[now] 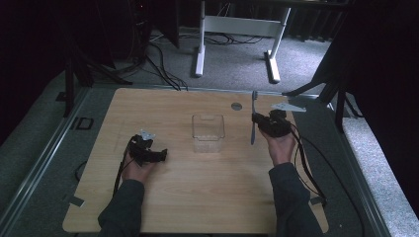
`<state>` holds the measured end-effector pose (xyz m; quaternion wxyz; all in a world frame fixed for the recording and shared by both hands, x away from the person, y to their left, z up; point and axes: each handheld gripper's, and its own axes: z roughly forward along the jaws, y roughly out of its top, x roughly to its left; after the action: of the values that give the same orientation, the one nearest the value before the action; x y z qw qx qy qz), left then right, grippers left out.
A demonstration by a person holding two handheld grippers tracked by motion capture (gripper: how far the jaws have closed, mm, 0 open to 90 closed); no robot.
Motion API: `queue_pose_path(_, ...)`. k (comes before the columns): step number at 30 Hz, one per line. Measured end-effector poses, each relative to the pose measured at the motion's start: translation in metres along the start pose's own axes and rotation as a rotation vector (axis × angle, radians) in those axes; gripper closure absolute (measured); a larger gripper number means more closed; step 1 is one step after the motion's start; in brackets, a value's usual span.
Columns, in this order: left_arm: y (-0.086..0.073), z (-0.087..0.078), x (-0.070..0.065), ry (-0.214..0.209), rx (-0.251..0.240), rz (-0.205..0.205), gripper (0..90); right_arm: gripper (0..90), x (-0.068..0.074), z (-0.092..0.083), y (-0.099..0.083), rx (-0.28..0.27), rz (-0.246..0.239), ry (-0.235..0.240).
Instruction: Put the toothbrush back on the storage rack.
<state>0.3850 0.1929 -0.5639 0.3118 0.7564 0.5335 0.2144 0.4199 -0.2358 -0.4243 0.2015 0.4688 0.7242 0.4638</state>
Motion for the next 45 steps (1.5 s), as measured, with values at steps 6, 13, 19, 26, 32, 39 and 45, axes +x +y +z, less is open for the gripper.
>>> queue_pose_path(6,0.000,0.000,0.000,0.000,0.000,0.000,7.6,81.2,0.003,0.002,0.002,-0.007,0.002,0.016)
queue_pose_path(13,0.000,0.000,0.000,0.000,0.000,0.000,7.6,81.2,0.003,0.003,0.003,-0.021,0.021,0.046)
queue_pose_path(19,0.000,0.000,0.000,0.000,0.000,0.000,7.6,81.2,0.004,0.004,0.003,-0.031,0.021,0.057)
queue_pose_path(26,0.000,0.000,0.000,0.000,0.000,0.000,7.6,81.2,0.007,0.006,0.006,-0.043,0.022,0.077)
queue_pose_path(32,0.000,0.000,0.000,0.001,0.000,-0.001,7.6,81.2,0.013,0.009,0.007,-0.051,0.019,0.088)
queue_pose_path(39,0.000,0.000,0.000,0.001,0.000,-0.001,7.6,81.2,0.016,0.011,0.009,-0.058,0.032,0.110)
queue_pose_path(45,0.000,0.000,0.000,0.001,0.000,-0.001,7.6,81.2,0.019,0.013,0.010,-0.067,0.050,0.135)
